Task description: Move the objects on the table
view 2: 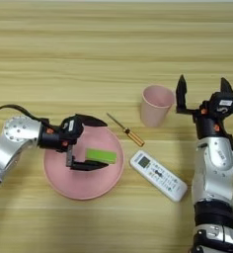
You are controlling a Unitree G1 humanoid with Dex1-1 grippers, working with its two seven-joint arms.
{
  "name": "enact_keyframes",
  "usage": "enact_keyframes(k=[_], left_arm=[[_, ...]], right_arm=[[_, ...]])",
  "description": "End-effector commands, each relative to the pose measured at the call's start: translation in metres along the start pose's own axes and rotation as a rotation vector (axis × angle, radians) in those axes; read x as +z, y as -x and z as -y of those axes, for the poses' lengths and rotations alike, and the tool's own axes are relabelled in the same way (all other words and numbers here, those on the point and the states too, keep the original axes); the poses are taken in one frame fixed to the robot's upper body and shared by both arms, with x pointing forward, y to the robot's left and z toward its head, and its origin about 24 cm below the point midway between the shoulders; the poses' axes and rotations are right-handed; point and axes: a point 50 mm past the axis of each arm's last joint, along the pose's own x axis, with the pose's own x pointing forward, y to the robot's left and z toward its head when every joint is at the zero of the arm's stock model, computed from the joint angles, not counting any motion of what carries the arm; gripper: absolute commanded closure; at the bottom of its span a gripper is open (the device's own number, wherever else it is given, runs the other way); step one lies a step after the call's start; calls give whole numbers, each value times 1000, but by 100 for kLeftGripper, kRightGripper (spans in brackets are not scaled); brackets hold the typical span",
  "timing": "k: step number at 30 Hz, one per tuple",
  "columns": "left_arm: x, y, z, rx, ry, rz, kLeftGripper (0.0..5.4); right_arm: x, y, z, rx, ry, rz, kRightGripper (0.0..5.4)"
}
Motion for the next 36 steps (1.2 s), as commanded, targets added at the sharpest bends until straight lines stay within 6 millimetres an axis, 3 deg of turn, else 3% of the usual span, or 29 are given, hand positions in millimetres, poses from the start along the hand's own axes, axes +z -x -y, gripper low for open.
enact_keyframes(k=[1,7,17,31,36], left_arm=[[-2,-5,-5,-15,-6,-32,0],[-4,-11,-7,-17,5,-45,0],[-25,-21,-5,-33,26,-175,0],[-46,-23,-12,60,52,-302,0],[-50,-23,-13,79,55,-327,45]], right_arm=[[1,0,-2,5,-2,-1,4],[1,0,-2,7,1,-1,4],[1,0,-3,9,3,2,4],[1,1,-4,13,4,4,4],[1,1,-4,14,4,4,0]])
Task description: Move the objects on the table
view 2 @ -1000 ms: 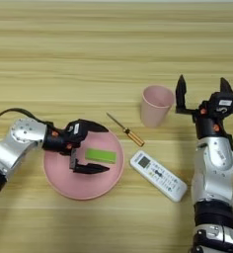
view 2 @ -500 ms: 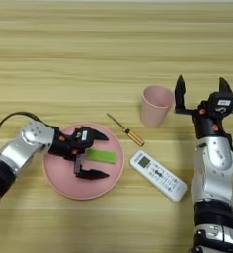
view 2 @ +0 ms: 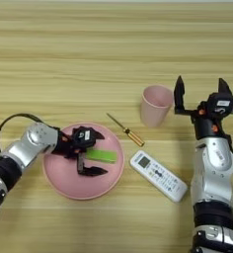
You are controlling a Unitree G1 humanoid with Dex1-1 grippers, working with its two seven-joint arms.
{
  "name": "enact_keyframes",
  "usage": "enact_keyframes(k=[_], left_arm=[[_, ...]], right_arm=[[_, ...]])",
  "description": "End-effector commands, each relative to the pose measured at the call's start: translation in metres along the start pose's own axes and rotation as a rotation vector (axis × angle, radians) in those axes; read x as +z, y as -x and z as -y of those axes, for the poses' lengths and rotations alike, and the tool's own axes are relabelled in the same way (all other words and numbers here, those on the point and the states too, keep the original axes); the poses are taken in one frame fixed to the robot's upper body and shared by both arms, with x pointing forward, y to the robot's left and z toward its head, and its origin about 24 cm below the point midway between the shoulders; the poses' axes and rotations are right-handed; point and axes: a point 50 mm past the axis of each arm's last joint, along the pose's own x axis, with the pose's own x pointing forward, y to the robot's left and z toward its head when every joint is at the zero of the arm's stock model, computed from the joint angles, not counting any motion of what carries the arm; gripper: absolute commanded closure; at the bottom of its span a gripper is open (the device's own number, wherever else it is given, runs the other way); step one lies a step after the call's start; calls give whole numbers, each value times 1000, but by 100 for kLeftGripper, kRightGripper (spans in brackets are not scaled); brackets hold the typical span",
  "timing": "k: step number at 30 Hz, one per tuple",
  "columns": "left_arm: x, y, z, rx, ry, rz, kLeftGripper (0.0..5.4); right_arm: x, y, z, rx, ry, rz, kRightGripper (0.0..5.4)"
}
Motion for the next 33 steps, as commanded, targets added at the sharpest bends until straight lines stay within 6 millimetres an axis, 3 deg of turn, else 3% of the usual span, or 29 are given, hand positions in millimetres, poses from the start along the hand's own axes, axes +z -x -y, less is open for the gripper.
enact_keyframes(k=[1,33], left_arm=[[-8,1,-1,13,-5,-65,55],[-12,1,-2,30,-74,-96,362]], right_arm=[[2,0,-2,3,-2,8,0],[1,-1,-1,1,-4,3,0]])
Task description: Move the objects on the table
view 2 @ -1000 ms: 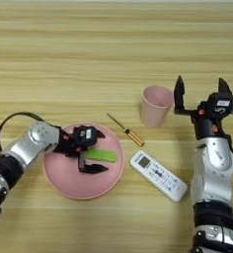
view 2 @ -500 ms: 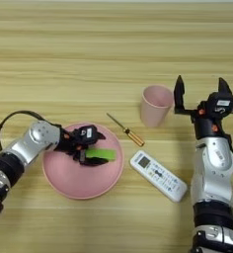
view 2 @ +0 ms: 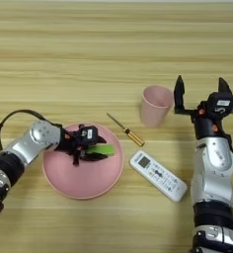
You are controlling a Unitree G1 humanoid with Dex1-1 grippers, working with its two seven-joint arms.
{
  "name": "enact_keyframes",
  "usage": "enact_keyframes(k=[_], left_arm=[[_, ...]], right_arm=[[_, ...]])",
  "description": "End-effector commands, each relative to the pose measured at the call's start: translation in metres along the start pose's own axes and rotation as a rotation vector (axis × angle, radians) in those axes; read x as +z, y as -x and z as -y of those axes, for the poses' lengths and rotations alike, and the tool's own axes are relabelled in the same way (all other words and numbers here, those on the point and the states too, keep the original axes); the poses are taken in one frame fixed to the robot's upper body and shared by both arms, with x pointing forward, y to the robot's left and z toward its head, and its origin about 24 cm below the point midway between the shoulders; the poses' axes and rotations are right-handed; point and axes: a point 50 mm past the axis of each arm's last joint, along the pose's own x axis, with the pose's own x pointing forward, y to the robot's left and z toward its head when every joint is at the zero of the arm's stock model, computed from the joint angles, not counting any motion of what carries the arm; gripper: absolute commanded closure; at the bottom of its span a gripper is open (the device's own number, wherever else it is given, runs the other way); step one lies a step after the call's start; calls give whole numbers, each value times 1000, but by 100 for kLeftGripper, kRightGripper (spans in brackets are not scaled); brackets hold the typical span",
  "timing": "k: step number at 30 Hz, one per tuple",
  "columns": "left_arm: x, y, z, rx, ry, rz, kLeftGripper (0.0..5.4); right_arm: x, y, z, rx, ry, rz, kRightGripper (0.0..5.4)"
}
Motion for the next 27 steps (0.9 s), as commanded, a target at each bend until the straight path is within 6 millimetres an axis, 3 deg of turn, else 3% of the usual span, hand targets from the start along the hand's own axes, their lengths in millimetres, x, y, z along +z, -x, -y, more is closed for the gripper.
enact_keyframes(k=[1,5,13,27], left_arm=[[-11,3,1,2,-6,-77,375],[-10,3,0,13,-7,-67,403],[-4,9,-7,65,12,2,405],[17,62,-29,266,2,215,406]], right_arm=[[0,0,0,-1,-5,-1,0],[-1,0,0,-3,-8,-3,0],[-1,-1,0,-4,-10,-6,0],[-2,-2,2,-4,-9,-10,0]])
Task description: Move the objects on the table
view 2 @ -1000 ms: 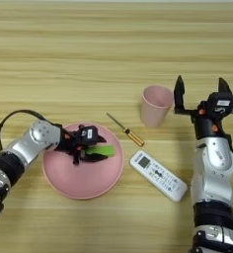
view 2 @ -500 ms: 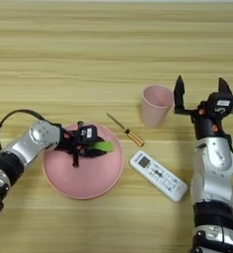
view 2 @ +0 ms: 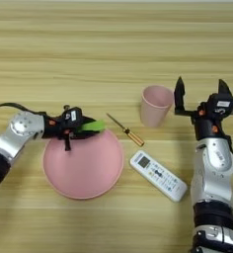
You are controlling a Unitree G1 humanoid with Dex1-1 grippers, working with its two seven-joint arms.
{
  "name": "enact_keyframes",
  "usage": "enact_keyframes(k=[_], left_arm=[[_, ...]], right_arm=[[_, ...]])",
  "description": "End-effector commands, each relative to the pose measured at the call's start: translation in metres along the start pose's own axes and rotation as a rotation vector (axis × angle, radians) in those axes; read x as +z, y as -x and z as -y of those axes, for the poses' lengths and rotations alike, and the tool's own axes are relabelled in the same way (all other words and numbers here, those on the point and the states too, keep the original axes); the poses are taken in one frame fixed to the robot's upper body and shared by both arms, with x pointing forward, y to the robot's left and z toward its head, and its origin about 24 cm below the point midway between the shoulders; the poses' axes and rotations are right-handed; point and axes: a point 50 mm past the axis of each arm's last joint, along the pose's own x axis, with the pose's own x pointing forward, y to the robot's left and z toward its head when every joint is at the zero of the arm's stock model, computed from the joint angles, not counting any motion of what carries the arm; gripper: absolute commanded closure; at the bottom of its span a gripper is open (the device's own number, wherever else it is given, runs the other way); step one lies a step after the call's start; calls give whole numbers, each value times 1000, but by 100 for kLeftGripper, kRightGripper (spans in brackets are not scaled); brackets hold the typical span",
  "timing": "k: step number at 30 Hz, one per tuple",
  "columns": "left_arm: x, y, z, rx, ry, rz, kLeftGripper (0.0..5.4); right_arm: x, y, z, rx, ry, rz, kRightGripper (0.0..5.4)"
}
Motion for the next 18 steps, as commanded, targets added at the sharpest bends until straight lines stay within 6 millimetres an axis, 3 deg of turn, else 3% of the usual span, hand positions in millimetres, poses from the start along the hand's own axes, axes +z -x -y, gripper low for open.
enact_keyframes(k=[1,9,18], left_arm=[[9,19,-12,78,-4,44,406],[-3,67,-52,445,123,13,406],[-33,86,-54,658,240,-91,406]], right_arm=[[1,-3,0,2,-6,5,0],[1,-3,-1,4,-5,8,0],[1,-3,-1,4,-2,9,0]])
